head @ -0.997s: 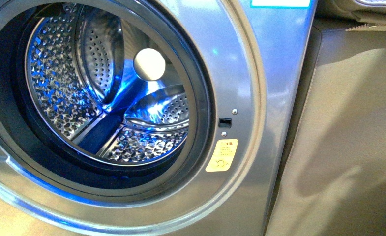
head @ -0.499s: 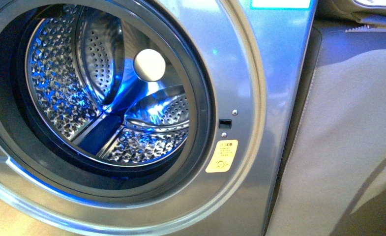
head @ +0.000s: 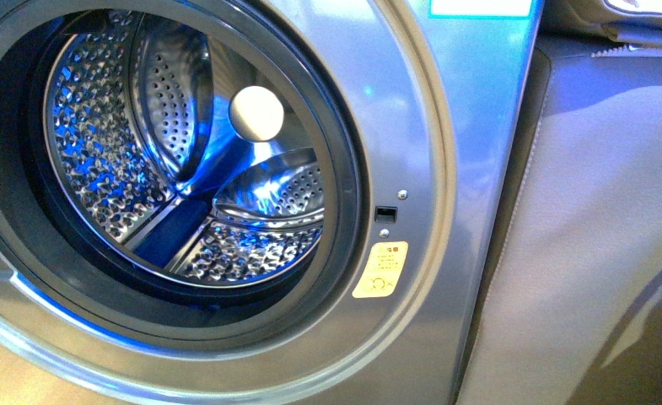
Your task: Collect clothes from washing machine
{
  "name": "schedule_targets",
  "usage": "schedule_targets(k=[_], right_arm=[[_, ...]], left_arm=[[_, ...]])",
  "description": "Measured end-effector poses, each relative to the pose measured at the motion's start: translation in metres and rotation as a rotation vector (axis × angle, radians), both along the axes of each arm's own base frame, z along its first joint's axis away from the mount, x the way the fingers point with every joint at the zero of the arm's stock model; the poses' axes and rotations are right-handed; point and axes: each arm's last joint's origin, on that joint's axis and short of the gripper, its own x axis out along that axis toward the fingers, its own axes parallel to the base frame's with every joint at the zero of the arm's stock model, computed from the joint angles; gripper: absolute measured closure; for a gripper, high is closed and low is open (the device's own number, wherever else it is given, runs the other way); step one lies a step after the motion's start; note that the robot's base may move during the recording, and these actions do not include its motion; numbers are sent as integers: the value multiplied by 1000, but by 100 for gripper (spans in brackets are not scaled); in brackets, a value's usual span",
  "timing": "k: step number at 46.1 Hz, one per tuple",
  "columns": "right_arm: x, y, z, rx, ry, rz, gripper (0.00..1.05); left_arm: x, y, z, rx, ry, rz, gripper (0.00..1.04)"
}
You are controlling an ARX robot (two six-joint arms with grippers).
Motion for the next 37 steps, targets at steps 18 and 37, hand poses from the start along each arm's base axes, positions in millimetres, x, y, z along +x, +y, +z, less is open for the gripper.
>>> schedule_targets(k=[18,37], right_arm=[[-26,12,7,3,-27,59,14],[-38,56,73,-143,-348,107,8]], left_arm=[[0,0,0,0,1,0,30],[0,0,0,-6,11,0,17]])
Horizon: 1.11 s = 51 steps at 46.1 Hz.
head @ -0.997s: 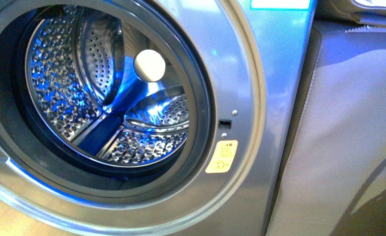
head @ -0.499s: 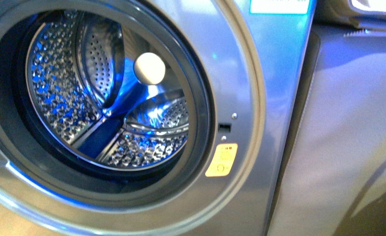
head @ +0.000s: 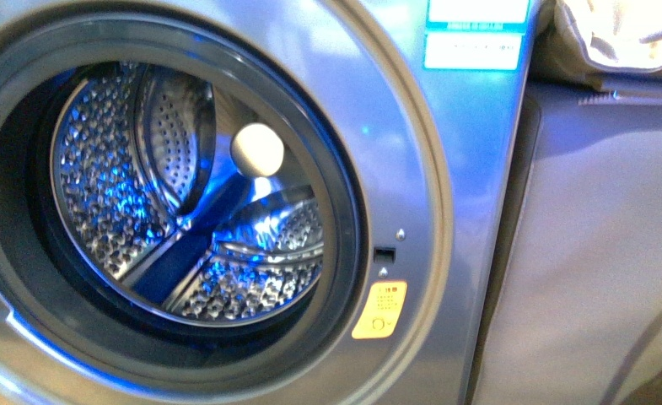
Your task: Collect clothes from washing machine
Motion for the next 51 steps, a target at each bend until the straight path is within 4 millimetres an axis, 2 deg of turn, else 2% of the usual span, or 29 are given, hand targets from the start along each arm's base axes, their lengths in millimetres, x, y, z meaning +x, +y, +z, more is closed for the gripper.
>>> schedule_targets(k=[1,6,7,14,15,16,17,18,19,22,24,25,27,33,35,36,38,39,40,41,43,46,48,51], right_arm=[[-1,5,2,0,-16,4,8],[-3,29,2,-21,-73,20,8],[-3,34,2,-26,-84,25,8],[-7,57,-7,-76,-145,35,8],[-8,59,-9,-91,-154,32,8],[-8,61,-10,-103,-162,29,8],[-9,62,-12,-113,-168,27,8],[-10,64,-14,-122,-175,24,8],[-10,64,-16,-131,-178,23,8],[-12,66,-20,-157,-192,17,8],[-13,66,-23,-172,-200,12,8],[-13,66,-25,-180,-203,8,8],[-14,66,-28,-195,-208,1,8],[-15,66,-36,-248,-238,-28,8],[-16,66,-40,-259,-241,-36,8],[-16,66,-41,-261,-239,-35,8],[-16,67,-44,-267,-238,-37,8],[-16,67,-45,-269,-238,-38,8],[-16,67,-45,-273,-242,-38,8],[-16,68,-44,-278,-249,-39,8],[-17,69,-43,-286,-261,-36,8],[-17,70,-43,-293,-268,-32,8],[-17,70,-43,-295,-271,-31,8],[-17,70,-43,-298,-272,-36,8]], left_arm=[[-1,1,0,3,7,3,21],[-5,3,0,-26,65,-7,20],[-8,4,0,-25,71,1,2],[-14,8,2,-53,107,0,2],[-16,10,3,-57,117,9,8],[-16,10,3,-57,117,9,8],[-17,11,3,-59,123,16,19],[-17,11,3,-59,123,16,19],[-19,13,3,-59,129,26,26],[-19,14,4,-61,135,38,26],[-19,17,3,-54,139,70,16],[-19,17,3,-54,139,70,16],[-18,21,3,-53,149,101,4],[-17,26,2,-50,161,149,2],[-18,31,3,-57,163,177,6],[-17,35,4,-61,167,201,20],[-17,35,4,-61,167,201,20],[-16,40,4,-68,174,229,29],[-16,43,4,-75,178,246,31],[-16,52,4,-73,187,309,23],[-11,79,-3,-72,241,526,33],[-19,103,-8,-105,220,632,42],[-35,119,-16,-130,189,672,49],[-55,136,-42,-156,162,729,60]])
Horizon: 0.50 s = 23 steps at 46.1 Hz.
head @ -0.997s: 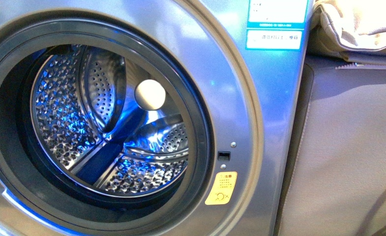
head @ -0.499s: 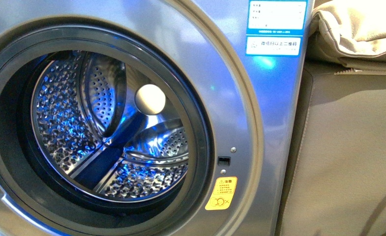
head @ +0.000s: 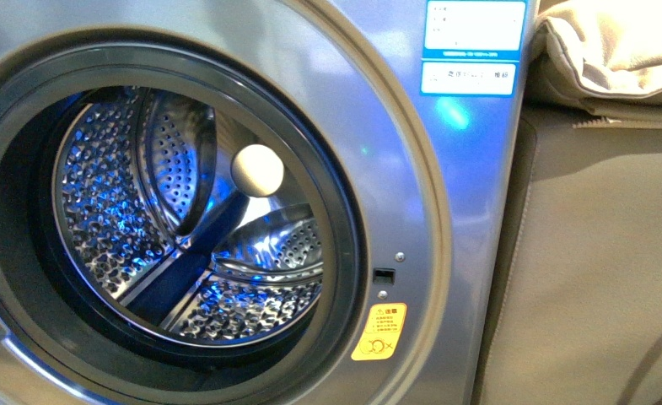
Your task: Collect clothes from washing machine
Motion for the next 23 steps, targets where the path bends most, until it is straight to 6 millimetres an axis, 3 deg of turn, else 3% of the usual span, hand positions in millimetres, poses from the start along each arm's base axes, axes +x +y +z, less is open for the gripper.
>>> schedule_targets(k=[10,12,16,23], right_arm=[[0,0,0,-5,-7,4,8],[0,0,1,-7,-8,6,8],[0,0,0,-6,-6,5,8],[0,0,0,-8,-1,-4,9]], left_arm=[[-44,20,-115,9,-9,24,94],[-41,21,-153,22,32,6,102],[-25,19,-229,58,186,-43,101],[-28,28,-284,56,260,21,101]])
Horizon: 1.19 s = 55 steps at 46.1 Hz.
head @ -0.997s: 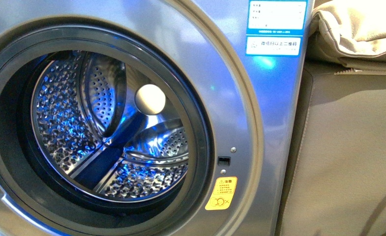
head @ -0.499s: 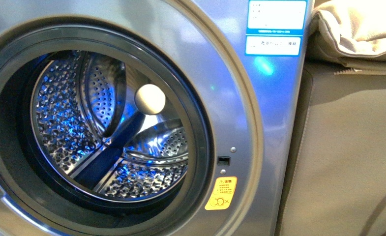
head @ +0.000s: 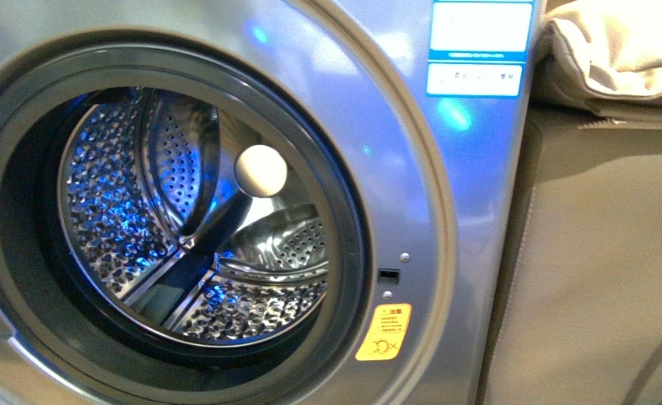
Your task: Collect clothes from washing machine
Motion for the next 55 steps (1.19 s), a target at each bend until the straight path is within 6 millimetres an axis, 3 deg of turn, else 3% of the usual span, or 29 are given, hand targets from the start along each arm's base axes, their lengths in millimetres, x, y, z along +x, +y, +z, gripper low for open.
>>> schedule_targets(k=[7,28,55], right_arm=[[-2,3,-19,-112,191,-92,30],[-16,16,-24,-201,212,-92,103],[-17,16,-24,-203,206,-92,102]], left_arm=[[-14,7,-19,-4,-52,-46,101],[-33,11,-76,-3,-39,-21,101],[-49,11,-109,-3,-51,-22,101]])
